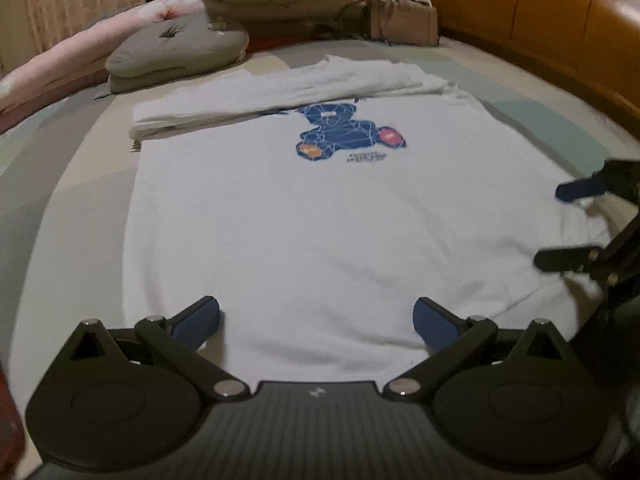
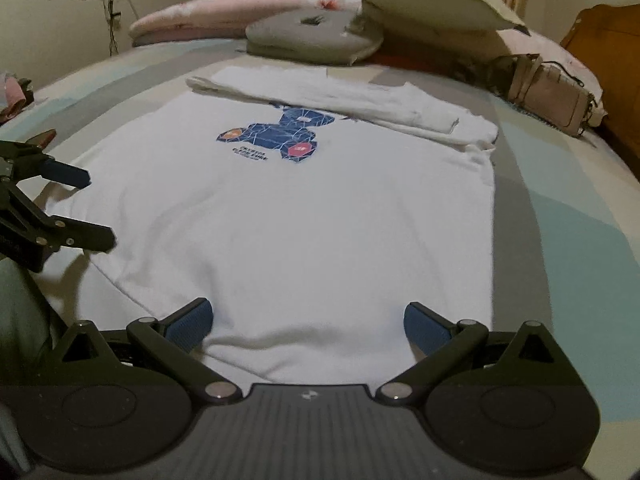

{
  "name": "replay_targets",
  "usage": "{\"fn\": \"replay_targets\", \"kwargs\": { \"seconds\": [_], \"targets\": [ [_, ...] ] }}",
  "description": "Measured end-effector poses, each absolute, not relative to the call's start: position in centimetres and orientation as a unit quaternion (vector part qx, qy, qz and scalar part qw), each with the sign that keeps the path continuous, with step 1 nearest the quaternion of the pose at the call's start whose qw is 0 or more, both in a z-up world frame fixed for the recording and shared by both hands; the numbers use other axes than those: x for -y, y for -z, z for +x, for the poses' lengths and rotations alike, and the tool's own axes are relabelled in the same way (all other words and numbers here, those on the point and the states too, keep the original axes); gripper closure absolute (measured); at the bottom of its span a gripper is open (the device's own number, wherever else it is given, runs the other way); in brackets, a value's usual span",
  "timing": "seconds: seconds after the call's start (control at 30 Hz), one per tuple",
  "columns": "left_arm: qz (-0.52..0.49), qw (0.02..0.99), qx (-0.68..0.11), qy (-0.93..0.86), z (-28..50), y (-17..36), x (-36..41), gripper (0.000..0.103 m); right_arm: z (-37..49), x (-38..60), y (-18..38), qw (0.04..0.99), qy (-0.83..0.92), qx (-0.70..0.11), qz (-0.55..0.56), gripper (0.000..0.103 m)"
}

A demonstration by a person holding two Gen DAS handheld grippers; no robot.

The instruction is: Fold clothes

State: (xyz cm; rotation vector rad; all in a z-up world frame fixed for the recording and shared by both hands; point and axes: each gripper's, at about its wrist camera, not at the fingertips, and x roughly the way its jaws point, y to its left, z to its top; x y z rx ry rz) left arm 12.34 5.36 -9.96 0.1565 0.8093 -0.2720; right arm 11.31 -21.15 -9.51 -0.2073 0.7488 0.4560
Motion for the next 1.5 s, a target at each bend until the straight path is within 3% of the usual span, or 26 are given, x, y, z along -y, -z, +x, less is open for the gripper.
{"fn": "replay_targets", "kwargs": {
  "seconds": [0.2,0.4,0.6,0.97,1.5],
  "targets": [
    [0.131,0.902,-0.383,0.15,10.9,8.9,-5.2,0.001,11.2,21.8,8.2,0.892,-0.224,-0.378,-0.105,0.0],
    [0.287,0.871,-0.326,0.23,6.7,8.6,-2.2,0.001,9.0,20.9,7.0,0.87,-0.284,-0.349,-0.202,0.0],
    [0.366,0.84,-0.299,0.266,4.9,10.4,0.8,0.001,6.4,18.4,7.7,0.832,-0.341,-0.331,-0.287,0.0],
    [0.352,0.854,-0.289,0.253,5.9,10.5,1.8,0.001,3.8,15.0,11.8,0.799,-0.271,-0.222,-0.489,0.0],
    [0.343,0.869,-0.262,0.241,6.8,9.8,3.3,0.001,4.7,16.0,6.7,0.858,-0.229,-0.158,-0.432,0.0]
  ]
}}
